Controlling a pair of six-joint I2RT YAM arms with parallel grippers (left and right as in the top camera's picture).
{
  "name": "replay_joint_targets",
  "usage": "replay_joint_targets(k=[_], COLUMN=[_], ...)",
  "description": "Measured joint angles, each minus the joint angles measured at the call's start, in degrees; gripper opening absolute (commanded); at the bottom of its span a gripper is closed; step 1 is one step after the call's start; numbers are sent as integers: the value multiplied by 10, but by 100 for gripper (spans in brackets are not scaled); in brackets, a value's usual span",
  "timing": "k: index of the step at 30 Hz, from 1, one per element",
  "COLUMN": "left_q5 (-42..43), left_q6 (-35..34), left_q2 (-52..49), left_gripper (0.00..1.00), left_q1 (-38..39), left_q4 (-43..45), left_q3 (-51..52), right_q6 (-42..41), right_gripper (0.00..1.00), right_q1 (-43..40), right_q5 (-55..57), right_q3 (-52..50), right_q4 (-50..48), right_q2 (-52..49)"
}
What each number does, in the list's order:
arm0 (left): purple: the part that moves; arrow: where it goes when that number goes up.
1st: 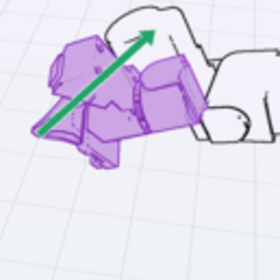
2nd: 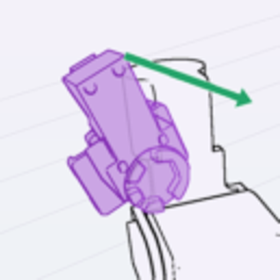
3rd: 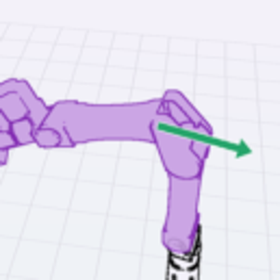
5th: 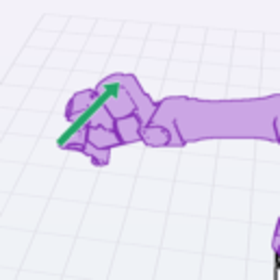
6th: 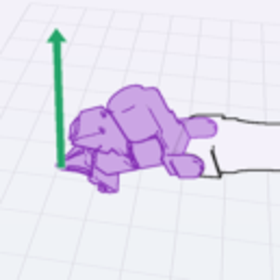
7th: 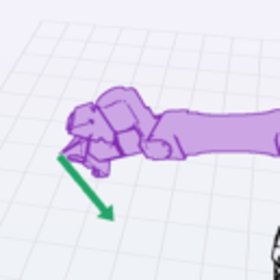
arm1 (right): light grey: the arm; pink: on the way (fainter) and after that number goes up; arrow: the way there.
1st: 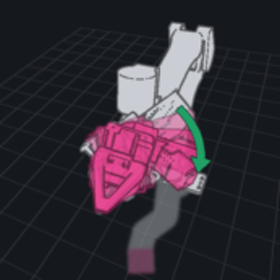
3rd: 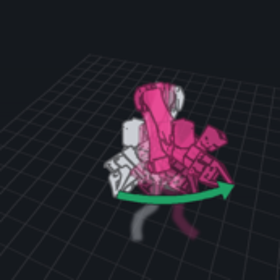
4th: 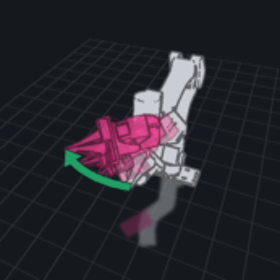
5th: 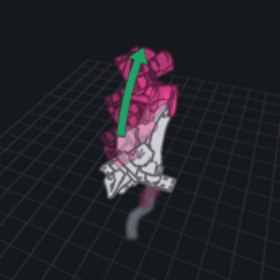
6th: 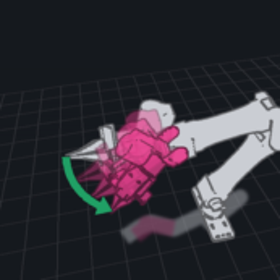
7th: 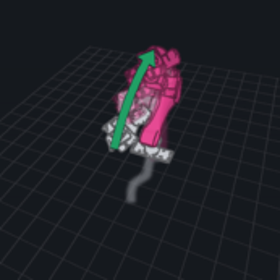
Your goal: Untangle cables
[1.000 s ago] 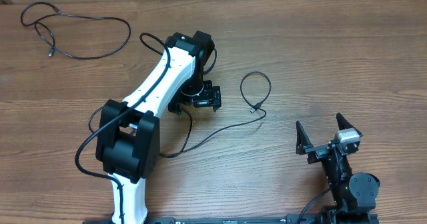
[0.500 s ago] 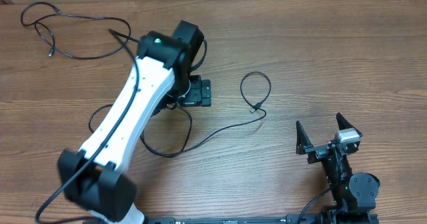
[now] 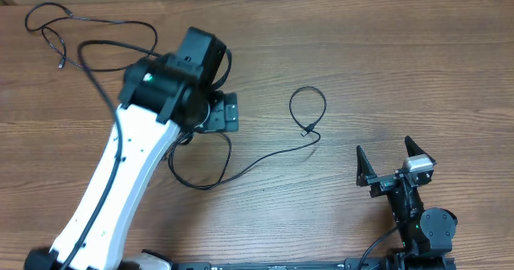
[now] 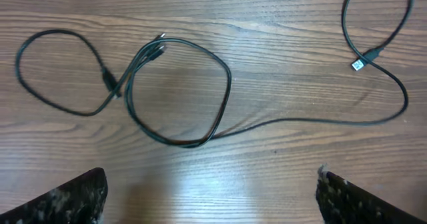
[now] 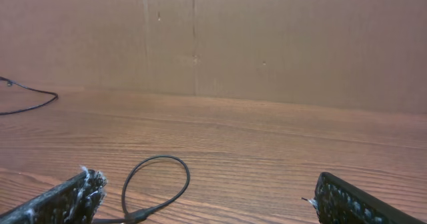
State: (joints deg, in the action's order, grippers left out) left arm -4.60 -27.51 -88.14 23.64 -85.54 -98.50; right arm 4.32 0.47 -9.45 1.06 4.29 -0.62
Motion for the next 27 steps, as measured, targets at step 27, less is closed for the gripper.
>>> replay_joint_targets(k=[27], left_q5=[-8], left_q6=[-105], left_q2=[-23], left_gripper=[100], left_q1=[0], left_q4=[240], left_q3=[213], right_q6=[0], right_gripper=[100], right_q1=[0], right_q5=[0], right_q3=[0], right_q4=[0], right_q2=[0])
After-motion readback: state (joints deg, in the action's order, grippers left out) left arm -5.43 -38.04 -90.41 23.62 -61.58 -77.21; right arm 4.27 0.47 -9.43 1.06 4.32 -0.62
